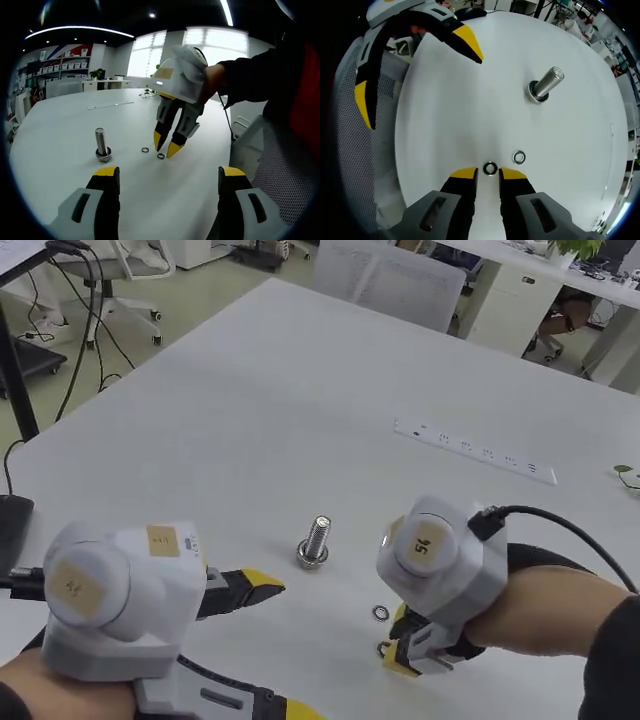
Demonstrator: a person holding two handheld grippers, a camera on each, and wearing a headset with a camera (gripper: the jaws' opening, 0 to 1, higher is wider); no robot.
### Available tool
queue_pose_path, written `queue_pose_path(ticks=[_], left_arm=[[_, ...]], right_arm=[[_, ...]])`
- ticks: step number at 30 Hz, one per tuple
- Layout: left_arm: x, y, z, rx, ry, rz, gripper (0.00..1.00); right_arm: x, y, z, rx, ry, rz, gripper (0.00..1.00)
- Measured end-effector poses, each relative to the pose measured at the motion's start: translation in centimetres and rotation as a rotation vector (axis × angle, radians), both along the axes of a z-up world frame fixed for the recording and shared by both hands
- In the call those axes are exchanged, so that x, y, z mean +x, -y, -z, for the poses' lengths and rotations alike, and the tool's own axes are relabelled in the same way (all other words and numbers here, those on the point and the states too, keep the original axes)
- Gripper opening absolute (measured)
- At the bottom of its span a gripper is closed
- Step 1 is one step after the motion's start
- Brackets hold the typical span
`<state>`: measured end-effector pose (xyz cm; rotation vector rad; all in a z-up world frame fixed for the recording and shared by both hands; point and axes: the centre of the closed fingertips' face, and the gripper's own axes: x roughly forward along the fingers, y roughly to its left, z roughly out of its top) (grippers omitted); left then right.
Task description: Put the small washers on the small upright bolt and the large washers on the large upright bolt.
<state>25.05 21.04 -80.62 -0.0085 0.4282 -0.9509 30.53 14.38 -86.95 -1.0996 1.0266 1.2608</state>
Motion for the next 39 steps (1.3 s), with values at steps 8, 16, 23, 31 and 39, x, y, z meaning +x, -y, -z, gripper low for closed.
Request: queue_pose_path(ticks=[8,16,23,31,39], left_arm=[[-0.04,-0.14,0.18,0.0,-0.002,-0.001,0.8],[-0.04,-0.23,0.26,0.0,-0.004,-0.004,0.8],[-0.15,-0.12,0.23,-0.001,-0.007,-0.001,0.8],[-0.24,-0.12,0.21,0.003,-0.007,-0.001,0.8],[-0.29,-0.14,0.18,0.002,-0.007,-0.004,0.8]], right_arm=[[0.18,-0.02,0.45,-0.012,-0.005,0.008,0.19],[0.08,0.06,0.7,-0.016,-0.016,0.012,0.19],[0.06,0.14,0.68,-0.001,-0.035,0.038,0.18],[0.02,0.14,0.68,0.001,-0.032,0.027,0.17],[-0.01,0.28,0.76,-0.004,-0.029,0.017,0.14]])
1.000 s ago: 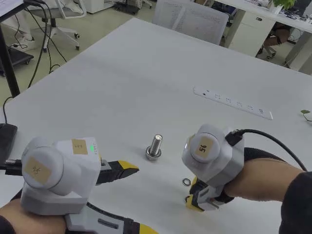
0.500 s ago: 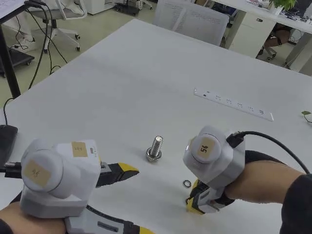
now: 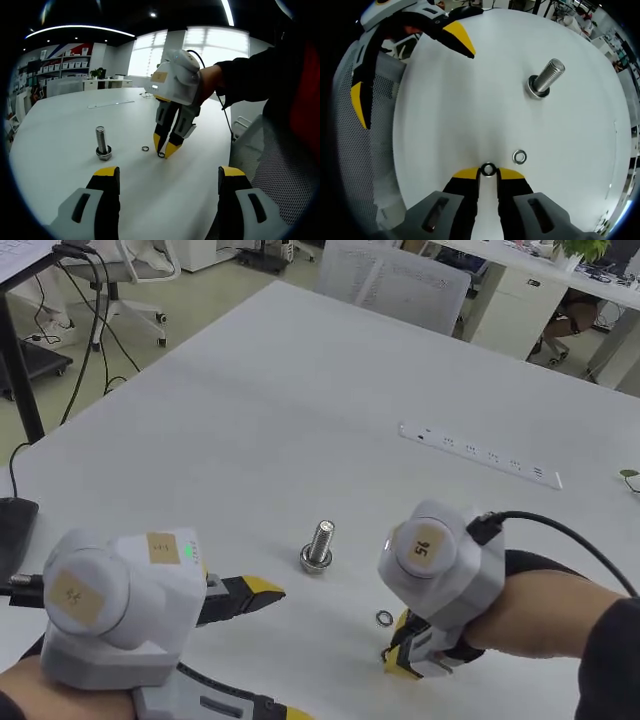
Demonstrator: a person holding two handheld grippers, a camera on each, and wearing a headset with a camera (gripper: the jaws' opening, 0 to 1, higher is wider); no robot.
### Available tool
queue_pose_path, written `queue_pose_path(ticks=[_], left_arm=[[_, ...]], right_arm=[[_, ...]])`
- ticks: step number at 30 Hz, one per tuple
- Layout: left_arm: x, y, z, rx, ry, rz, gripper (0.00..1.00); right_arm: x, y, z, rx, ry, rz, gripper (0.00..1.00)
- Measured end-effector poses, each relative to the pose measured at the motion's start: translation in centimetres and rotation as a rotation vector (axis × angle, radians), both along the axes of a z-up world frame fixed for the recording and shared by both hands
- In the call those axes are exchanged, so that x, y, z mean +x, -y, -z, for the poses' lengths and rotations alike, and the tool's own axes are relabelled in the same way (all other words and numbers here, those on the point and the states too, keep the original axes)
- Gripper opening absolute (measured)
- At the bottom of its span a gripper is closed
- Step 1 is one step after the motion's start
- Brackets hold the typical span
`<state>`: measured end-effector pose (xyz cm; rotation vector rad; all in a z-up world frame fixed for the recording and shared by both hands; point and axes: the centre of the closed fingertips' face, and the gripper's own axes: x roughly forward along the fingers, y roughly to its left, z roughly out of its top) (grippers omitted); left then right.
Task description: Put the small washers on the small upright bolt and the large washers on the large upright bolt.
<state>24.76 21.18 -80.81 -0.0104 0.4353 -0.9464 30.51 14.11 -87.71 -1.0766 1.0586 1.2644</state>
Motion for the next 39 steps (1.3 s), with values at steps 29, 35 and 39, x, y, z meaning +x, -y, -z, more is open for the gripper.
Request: queue_pose_path(ticks=[29,35,39], left_arm=[[0.1,0.5,0.0,0.001,0.004,0.017,0.8],[0.1,0.7,-0.1,0.001,0.004,0.022,0.8],[0.2,0.8,-0.1,0.003,0.004,0.028,0.8]], right_arm=[[-0.8,2.8,-1.2,-0.006,0.014,0.033,0.14],[-0.8,4.2,-1.7,-0.01,0.018,0.061,0.14],[-0.8,5.0,-1.9,-0.012,0.021,0.077,0.14]])
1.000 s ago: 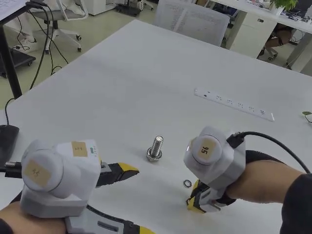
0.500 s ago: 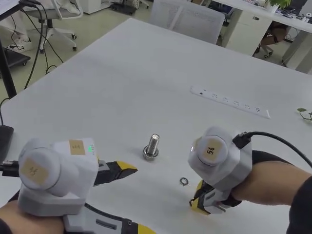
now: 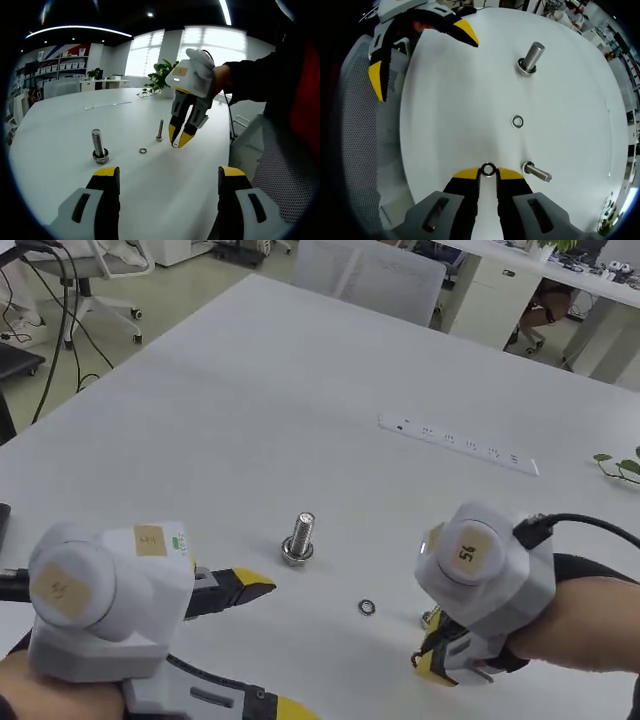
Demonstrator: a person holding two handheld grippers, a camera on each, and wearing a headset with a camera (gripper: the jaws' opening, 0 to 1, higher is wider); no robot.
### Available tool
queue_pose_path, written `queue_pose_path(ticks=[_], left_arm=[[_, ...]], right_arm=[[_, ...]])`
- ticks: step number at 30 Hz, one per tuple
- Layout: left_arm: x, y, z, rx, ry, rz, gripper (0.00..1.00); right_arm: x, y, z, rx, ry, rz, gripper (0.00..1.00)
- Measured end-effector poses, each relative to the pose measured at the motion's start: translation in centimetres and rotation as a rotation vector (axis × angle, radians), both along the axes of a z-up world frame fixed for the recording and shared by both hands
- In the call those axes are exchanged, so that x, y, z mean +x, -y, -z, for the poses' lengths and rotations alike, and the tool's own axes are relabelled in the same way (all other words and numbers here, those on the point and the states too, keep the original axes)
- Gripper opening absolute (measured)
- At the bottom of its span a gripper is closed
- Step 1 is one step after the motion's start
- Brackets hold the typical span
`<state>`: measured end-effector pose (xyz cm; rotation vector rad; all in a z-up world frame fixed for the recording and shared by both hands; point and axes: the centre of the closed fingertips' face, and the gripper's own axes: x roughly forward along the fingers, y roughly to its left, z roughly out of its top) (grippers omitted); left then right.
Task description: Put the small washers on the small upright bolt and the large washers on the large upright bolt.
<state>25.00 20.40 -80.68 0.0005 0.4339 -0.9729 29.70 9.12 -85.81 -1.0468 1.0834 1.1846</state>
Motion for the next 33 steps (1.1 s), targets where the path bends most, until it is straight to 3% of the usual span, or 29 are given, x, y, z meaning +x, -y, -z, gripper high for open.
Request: queue_pose_path(ticks=[18,33], left_arm=[[0.1,0.1,0.1,0.011,-0.008,0.013,0.8],[0.0,0.3,0.0,0.024,-0.008,0.025,0.8]], right_arm=[[1.3,3.5,-1.4,-0.017,0.035,0.058,0.14],[3.5,3.7,-4.5,0.005,0.11,0.065,0.14]])
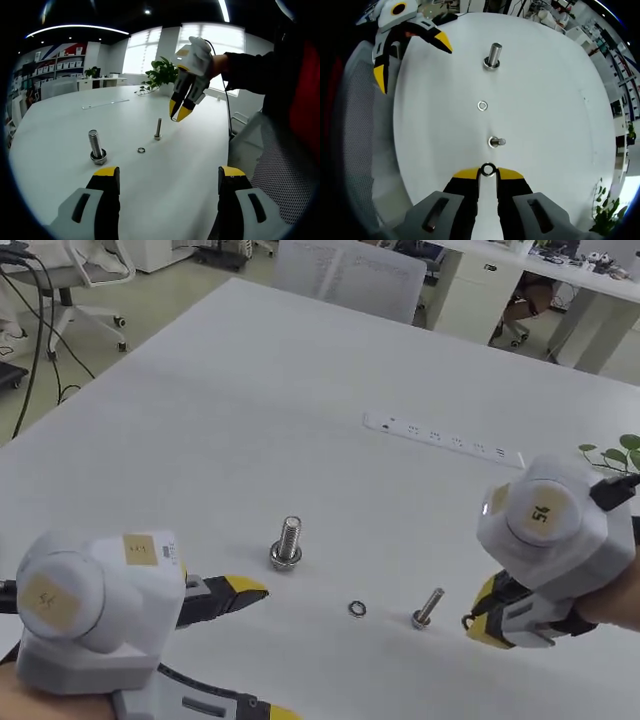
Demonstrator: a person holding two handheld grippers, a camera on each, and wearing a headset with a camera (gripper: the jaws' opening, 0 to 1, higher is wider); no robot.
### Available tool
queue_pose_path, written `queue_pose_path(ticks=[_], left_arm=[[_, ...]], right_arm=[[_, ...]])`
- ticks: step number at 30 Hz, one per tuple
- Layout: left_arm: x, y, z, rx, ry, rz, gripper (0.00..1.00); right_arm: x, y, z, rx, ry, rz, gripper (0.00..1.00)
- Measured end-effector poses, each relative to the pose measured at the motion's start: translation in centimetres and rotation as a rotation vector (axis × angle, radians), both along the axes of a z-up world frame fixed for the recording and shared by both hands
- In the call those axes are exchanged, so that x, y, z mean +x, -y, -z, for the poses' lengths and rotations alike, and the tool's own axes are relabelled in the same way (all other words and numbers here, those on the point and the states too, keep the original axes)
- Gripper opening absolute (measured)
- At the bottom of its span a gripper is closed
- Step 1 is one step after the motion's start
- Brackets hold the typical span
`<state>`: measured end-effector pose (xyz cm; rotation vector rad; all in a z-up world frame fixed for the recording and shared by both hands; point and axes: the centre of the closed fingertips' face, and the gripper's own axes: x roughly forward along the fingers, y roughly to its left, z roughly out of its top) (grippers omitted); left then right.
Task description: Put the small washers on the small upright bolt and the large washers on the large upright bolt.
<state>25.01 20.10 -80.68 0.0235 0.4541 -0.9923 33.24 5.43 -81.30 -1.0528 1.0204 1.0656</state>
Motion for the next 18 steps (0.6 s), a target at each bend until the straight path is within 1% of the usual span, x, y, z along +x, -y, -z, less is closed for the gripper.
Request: queue_pose_path(ticks=[7,18], left_arm=[[0.1,0.0,-0.1,0.0,0.001,-0.002,0.8],[0.1,-0.1,0.1,0.003,-0.004,-0.005,0.8]], right_arm=[[0.8,-0.9,-1.1,0.015,0.031,-0.02,0.14],[1.5,-2.5,-1.3,0.023,0.045,-0.06,0.14]])
